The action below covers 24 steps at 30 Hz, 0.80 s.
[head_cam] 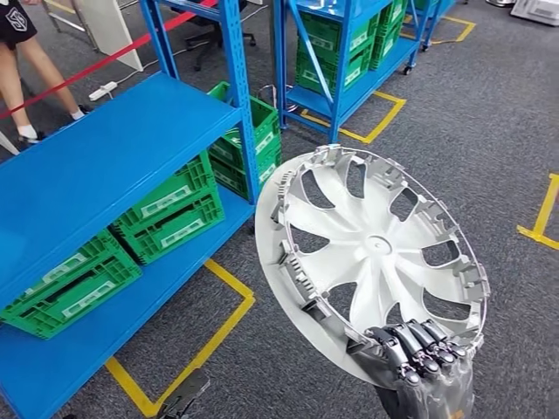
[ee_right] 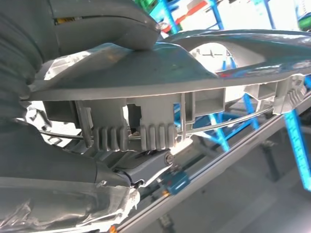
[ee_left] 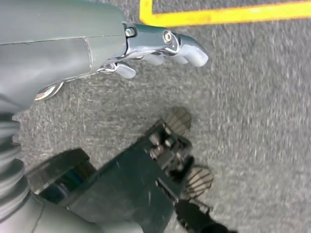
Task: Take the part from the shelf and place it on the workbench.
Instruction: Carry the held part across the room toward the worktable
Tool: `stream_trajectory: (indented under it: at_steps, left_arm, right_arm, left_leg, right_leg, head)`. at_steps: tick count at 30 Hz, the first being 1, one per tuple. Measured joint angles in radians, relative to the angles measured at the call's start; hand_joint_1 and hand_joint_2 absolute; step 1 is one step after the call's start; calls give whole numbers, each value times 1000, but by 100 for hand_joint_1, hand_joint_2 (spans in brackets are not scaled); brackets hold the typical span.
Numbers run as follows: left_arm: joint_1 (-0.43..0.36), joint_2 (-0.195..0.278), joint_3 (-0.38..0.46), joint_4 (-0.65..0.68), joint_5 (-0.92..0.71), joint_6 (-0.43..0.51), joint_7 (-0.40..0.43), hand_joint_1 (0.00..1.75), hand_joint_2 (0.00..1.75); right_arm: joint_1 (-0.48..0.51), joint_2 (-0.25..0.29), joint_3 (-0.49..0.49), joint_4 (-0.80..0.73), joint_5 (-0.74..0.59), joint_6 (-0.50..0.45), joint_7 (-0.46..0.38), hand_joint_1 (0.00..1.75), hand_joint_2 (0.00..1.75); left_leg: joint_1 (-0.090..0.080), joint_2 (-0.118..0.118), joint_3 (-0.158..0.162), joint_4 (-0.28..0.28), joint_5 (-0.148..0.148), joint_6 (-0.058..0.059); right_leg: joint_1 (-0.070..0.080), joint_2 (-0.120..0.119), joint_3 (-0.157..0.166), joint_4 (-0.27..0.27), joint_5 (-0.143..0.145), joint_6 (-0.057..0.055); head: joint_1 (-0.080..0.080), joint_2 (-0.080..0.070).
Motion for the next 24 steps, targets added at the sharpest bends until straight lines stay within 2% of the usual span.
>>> stream_trajectory:
  at_steps: [1, 2, 3, 4, 5, 6, 7, 8, 9, 10, 11, 12, 14, 15, 16, 18, 19, 20, 21, 22, 24]
  left_arm:
    - [1, 0, 0, 0, 0, 0, 0, 0, 175]
    - [3, 0, 0, 0, 0, 0, 0, 0, 175]
    - [5, 0, 0, 0, 0, 0, 0, 0, 175]
    - [6, 0, 0, 0, 0, 0, 0, 0, 175]
    - [7, 0, 0, 0, 0, 0, -1, 0, 175]
    - [8, -1, 0, 0, -1, 0, -1, 0, 175]
    - [7, -2, 0, 0, -2, 0, -2, 0, 175]
    - [6, -3, 0, 0, -4, 0, -3, 0, 175]
    - [5, -3, -1, 0, -6, 0, -2, 0, 175]
    - [3, -3, -1, 0, -8, 2, -2, 0, 175]
    - [2, -3, -1, -1, -11, 4, 0, 0, 175]
    - [2, -3, -1, -1, -15, 7, 2, 0, 175]
    - [1, -5, -4, -1, -29, 22, 11, 0, 175]
    - [0, -7, -8, -1, -44, 40, 19, 0, 175]
    - [0, -9, -15, -2, -63, 63, 30, 0, 175]
    - [1, -12, -34, -3, -101, 108, 50, 0, 175]
    - [3, -12, -43, -3, -112, 121, 56, 0, 175]
    - [3, -13, -49, -3, -119, 127, 60, 0, 175]
    - [3, -14, -54, -3, -122, 128, 62, 0, 175]
    - [2, -15, -59, -3, -124, 127, 63, 0, 175]
    - [-1, -18, -67, -3, -126, 124, 63, 0, 175]
  right_arm:
    - [-1, 0, 0, -1, 0, 0, 0, 175, 175]
    - [-1, 0, 0, -1, 0, 0, 0, 175, 175]
    - [-1, 1, 0, -1, 0, 0, 0, 175, 175]
    - [0, 1, 0, -1, 0, 0, 0, 175, 175]
    - [1, 2, -1, -1, 0, 0, 0, 175, 175]
    - [4, 2, -2, -1, 0, 0, -1, 175, 175]
    - [7, 4, -5, -2, 0, 0, -3, 175, 175]
    - [12, 7, -8, -4, 0, 0, -6, 175, 175]
    - [16, 9, -13, -6, 0, 0, -10, 175, 175]
    - [21, 12, -18, -8, 0, 0, -14, 175, 175]
    - [26, 15, -23, -12, 0, 0, -18, 175, 175]
    - [32, 17, -28, -15, 0, 0, -21, 175, 175]
    - [47, 23, -40, -22, 0, 0, -25, 175, 175]
    - [55, 27, -45, -26, 0, 0, -26, 175, 175]
    - [63, 31, -52, -30, 0, 0, -27, 175, 175]
    - [82, 41, -66, -39, 0, 0, -32, 175, 175]
    - [92, 46, -74, -44, 0, 0, -37, 175, 175]
    - [101, 51, -81, -49, 0, 0, -41, 175, 175]
    - [109, 56, -88, -53, 0, 0, -44, 175, 175]
    - [116, 61, -95, -57, 0, 0, -48, 175, 175]
    - [129, 69, -106, -66, 0, 0, -53, 175, 175]
  left_leg:
    - [1, -23, -12, 32, -38, -4]
    - [2, -49, -29, 87, -88, -7]
    - [1, -66, -50, 154, -135, -6]
    - [0, -73, -67, 218, -167, -3]
    - [-2, -76, -74, 259, -178, 1]
    - [-4, -78, -64, 265, -169, 7]
    - [-7, -81, -37, 233, -146, 14]
    - [-11, -92, 7, 171, -119, 25]
    - [-14, -109, 54, 97, -102, 37]
    - [-17, -126, 92, 34, -91, 44]
    - [-18, -137, 114, -8, -88, 48]
    - [-19, -140, 121, -26, -91, 48]
    - [-19, -124, 117, -34, -81, 49]
    - [-17, -114, 115, -37, -74, 53]
    - [-14, -104, 112, -40, -67, 57]
    - [-12, -83, 103, -40, -58, 61]
    - [-12, -71, 98, -40, -55, 61]
    - [-11, -58, 94, -39, -52, 60]
    - [-11, -45, 91, -38, -50, 58]
    - [-9, -33, 88, -37, -48, 55]
    - [-8, -11, 86, -32, -49, 46]
  right_leg:
    - [0, 9, -9, -1, 10, -10]
    - [2, 19, -21, 0, 21, -17]
    - [4, 30, -34, 0, 32, -22]
    - [7, 43, -49, 0, 42, -25]
    - [11, 56, -63, 1, 53, -27]
    - [14, 68, -76, 1, 63, -27]
    - [17, 81, -86, 2, 72, -27]
    - [18, 93, -94, 2, 81, -27]
    - [20, 103, -102, 2, 89, -25]
    - [21, 112, -108, 3, 97, -23]
    - [20, 120, -114, 3, 104, -19]
    - [19, 127, -118, 2, 111, -14]
    - [17, 134, -127, 2, 121, -2]
    - [18, 121, -136, 13, 112, 3]
    - [18, 100, -152, 42, 90, 8]
    - [14, 54, -202, 163, 15, 19]
    - [9, 45, -227, 233, -20, 26]
    - [5, 41, -240, 281, -39, 31]
    - [2, 38, -235, 292, -41, 36]
    - [-2, 33, -207, 261, -27, 41]
    - [-6, 3, -110, 120, 15, 49]
  head:
    - [0, 0]
    - [-1, 0]
    - [-2, 0]
    - [-2, 0]
    - [-2, 0]
    - [-2, 0]
    - [-2, 0]
    - [-2, 0]
    - [-1, 0]
    - [-1, 0]
    - [-1, 0]
    - [-1, 0]
    - [-2, 0]
    - [0, 0]
    - [3, 0]
    - [9, 0]
    - [9, 0]
    - [9, 0]
    - [9, 0]
    - [9, 0]
    - [10, 0]
